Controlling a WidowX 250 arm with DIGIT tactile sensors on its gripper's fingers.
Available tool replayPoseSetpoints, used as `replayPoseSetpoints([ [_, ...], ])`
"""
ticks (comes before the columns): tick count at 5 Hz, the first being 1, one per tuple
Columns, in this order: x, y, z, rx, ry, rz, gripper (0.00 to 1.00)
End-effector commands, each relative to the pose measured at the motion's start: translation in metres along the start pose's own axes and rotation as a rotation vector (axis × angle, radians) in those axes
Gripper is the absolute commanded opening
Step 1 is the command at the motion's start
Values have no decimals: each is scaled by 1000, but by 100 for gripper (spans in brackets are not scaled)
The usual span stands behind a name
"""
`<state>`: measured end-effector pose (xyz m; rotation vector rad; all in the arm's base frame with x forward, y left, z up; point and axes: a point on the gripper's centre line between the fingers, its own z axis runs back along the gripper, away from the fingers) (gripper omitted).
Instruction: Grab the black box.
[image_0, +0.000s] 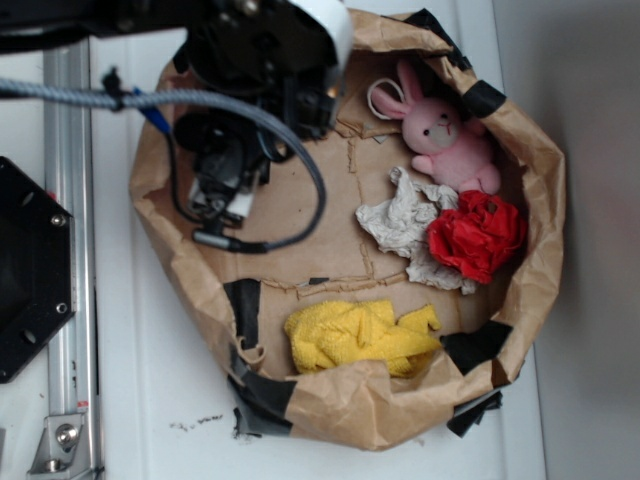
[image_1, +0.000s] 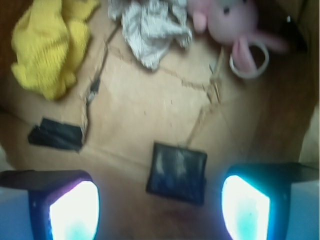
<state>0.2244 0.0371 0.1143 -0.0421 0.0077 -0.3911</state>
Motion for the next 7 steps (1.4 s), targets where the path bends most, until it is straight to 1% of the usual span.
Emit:
replayPoseSetpoints([
  [1, 23, -7, -40, 47, 62, -2, 100],
  [2, 12, 5, -64, 72, 84, -2, 100],
  [3, 0, 6, -72, 79, 74, -30, 100],
  [4, -4, 0, -70, 79, 54, -41, 100],
  [5, -8, 2, -93, 64, 63, -3, 100],
  [6, -4, 2, -104, 69, 87, 4, 100],
  [7, -5, 6, -102, 55, 85, 21, 100],
])
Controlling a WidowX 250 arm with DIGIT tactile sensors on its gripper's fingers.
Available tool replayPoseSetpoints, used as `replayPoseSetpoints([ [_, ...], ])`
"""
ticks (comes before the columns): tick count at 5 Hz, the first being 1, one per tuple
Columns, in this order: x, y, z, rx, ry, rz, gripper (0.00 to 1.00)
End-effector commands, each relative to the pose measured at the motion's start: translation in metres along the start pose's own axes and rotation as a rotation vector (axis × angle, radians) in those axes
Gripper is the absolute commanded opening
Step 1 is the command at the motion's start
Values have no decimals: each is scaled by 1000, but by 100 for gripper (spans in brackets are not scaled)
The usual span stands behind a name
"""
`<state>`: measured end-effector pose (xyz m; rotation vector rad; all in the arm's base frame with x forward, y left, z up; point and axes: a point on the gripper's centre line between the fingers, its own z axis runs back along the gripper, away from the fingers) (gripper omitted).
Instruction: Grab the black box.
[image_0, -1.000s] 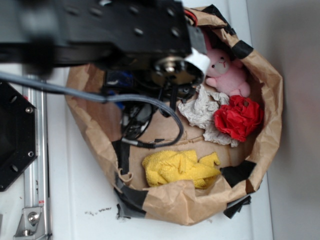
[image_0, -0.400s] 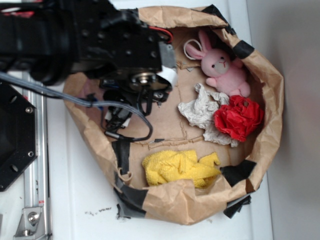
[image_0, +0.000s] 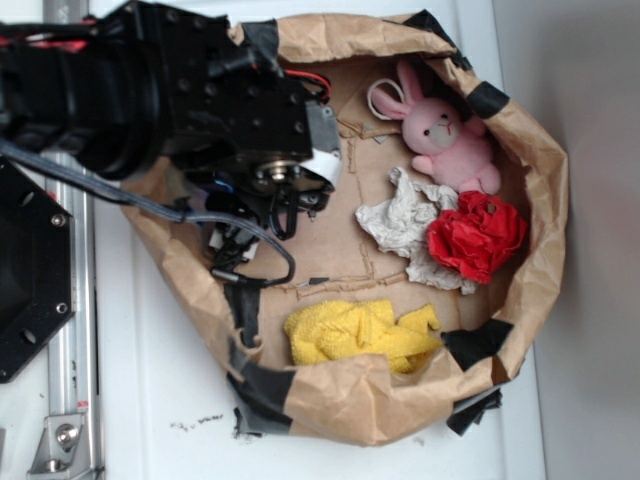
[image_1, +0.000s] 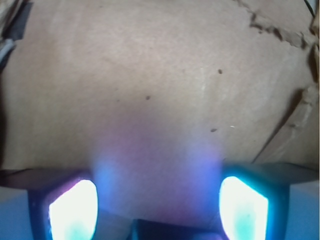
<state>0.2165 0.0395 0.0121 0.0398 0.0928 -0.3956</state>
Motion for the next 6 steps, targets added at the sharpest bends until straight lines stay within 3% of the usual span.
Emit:
replayPoseSetpoints([
  [1, 0, 7, 1, -12, -10, 35, 100],
  [3, -18, 12, 15, -7, -48, 67, 100],
  [5, -38, 15, 60, -24, -161, 103, 100],
  [6, -35, 21, 50, -36, -116, 121, 100],
])
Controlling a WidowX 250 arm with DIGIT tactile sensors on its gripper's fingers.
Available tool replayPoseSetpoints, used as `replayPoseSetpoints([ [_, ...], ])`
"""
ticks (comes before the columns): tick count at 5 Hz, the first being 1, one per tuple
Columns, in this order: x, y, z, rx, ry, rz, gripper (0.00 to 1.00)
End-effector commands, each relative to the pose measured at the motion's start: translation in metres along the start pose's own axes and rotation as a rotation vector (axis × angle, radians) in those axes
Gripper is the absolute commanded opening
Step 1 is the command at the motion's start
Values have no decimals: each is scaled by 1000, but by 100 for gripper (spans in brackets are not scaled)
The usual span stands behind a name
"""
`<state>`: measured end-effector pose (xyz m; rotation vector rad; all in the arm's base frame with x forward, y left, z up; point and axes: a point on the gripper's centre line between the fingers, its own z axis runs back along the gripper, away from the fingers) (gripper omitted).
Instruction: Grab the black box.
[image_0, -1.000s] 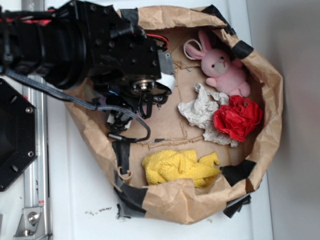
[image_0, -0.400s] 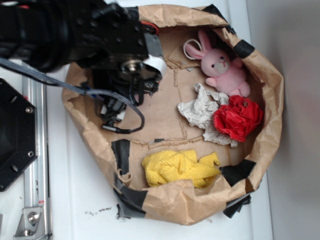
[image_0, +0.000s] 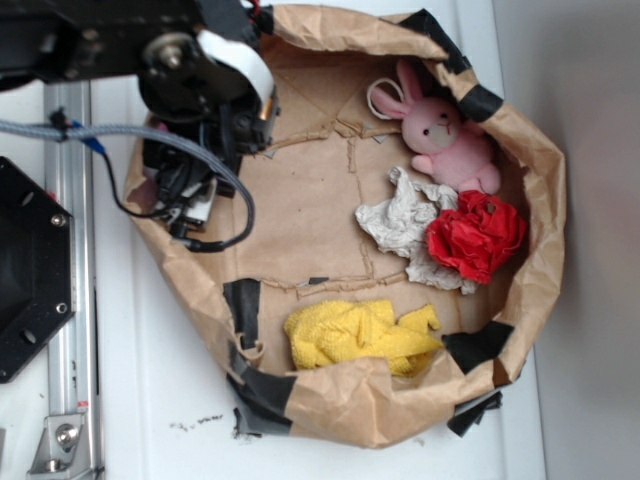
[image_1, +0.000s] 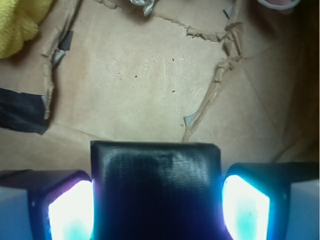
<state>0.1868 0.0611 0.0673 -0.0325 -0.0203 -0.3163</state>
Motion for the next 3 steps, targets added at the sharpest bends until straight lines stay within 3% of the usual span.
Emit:
replayPoseSetpoints([
  [1, 6, 22, -19, -1, 55, 63, 100],
  [3, 17, 26, -43, 2, 126, 53, 100],
])
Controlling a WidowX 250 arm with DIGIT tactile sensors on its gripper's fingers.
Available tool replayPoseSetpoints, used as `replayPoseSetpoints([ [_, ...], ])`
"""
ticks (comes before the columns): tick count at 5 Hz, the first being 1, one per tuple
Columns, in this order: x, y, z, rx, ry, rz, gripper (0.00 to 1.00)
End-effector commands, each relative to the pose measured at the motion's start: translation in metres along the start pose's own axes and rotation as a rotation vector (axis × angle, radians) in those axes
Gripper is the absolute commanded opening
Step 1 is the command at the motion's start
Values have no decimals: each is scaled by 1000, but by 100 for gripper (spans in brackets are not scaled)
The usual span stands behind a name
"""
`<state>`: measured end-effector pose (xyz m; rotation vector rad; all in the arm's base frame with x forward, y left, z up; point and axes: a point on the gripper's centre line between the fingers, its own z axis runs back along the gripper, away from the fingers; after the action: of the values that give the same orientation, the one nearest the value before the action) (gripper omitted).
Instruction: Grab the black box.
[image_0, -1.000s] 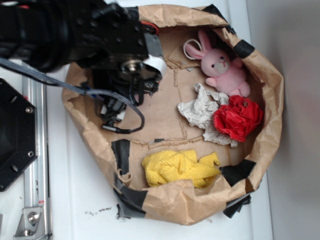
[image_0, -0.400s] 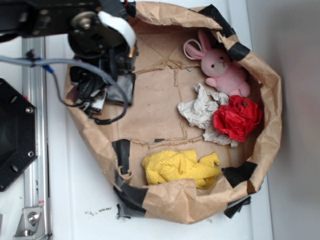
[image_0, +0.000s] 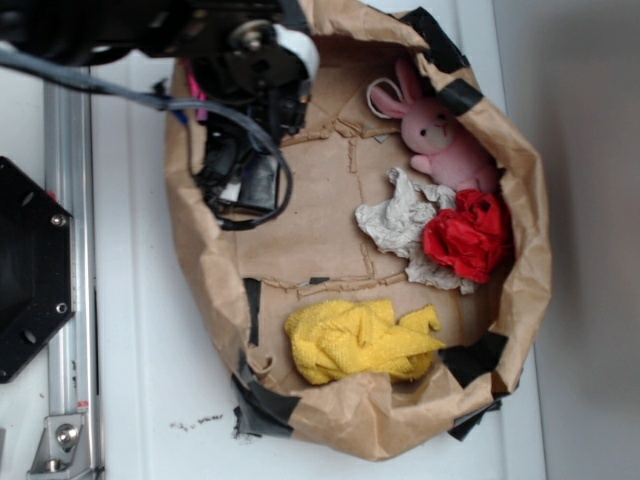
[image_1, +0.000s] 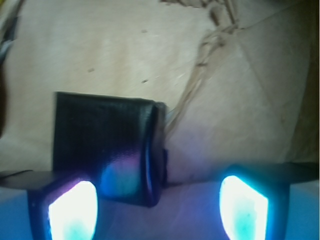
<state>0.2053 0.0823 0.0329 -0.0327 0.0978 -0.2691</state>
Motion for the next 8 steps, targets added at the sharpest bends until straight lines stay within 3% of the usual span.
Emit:
replayPoseSetpoints([
  [1, 10, -5, -16, 14, 20, -13, 100],
  [2, 13, -17, -20, -37, 18, -59, 100],
  [5, 0, -28, 27, -47, -107, -43, 100],
  [7, 26, -36, 0, -16, -101, -11, 100],
  [8, 40, -46, -20, -46, -145, 12, 100],
])
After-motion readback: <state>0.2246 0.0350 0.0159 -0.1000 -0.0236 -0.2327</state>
